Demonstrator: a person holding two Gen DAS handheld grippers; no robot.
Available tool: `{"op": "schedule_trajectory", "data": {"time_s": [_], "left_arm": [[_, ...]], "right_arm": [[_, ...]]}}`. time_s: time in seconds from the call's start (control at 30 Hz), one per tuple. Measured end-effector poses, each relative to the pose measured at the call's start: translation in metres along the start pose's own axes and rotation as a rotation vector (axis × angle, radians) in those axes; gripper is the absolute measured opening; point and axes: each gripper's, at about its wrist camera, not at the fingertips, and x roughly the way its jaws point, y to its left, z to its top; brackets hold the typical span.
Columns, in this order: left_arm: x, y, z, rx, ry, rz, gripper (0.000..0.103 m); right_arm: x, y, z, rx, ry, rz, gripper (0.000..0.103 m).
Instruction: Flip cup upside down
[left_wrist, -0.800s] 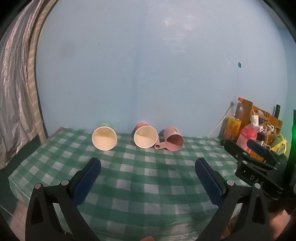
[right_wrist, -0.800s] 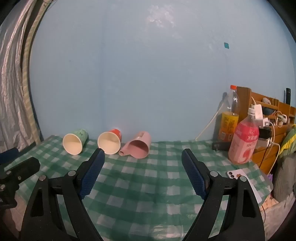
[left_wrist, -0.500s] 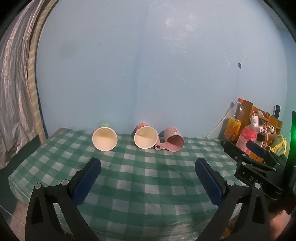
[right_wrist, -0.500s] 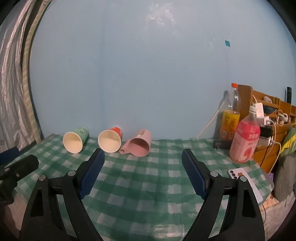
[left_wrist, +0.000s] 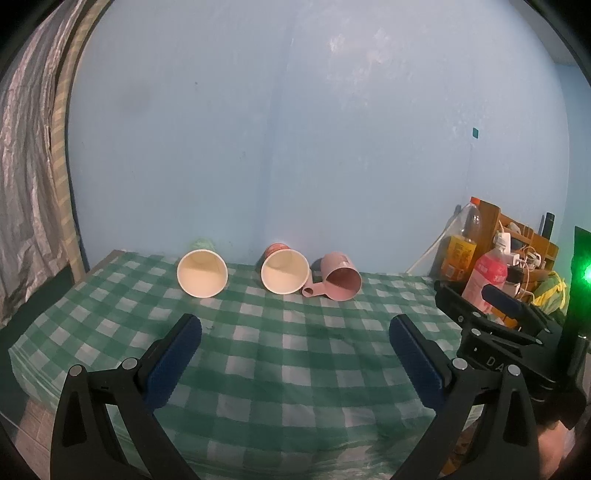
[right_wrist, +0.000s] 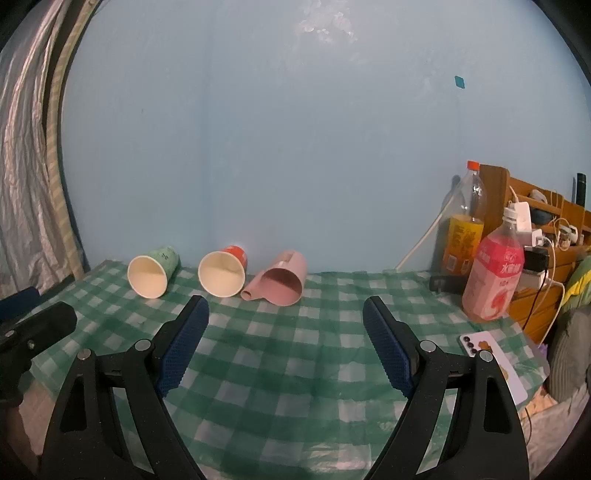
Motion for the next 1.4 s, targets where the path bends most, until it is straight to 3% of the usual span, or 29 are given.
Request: {"op": "schedule_trajectory", "data": {"time_s": [1.4], "left_arm": [[0.0007, -0.0048, -0.0029, 0.009, 0.009, 0.001, 0.103]], "right_arm": [[0.004, 0.0054, -0.0039, 0.001, 0.025, 0.011, 0.085]]}}
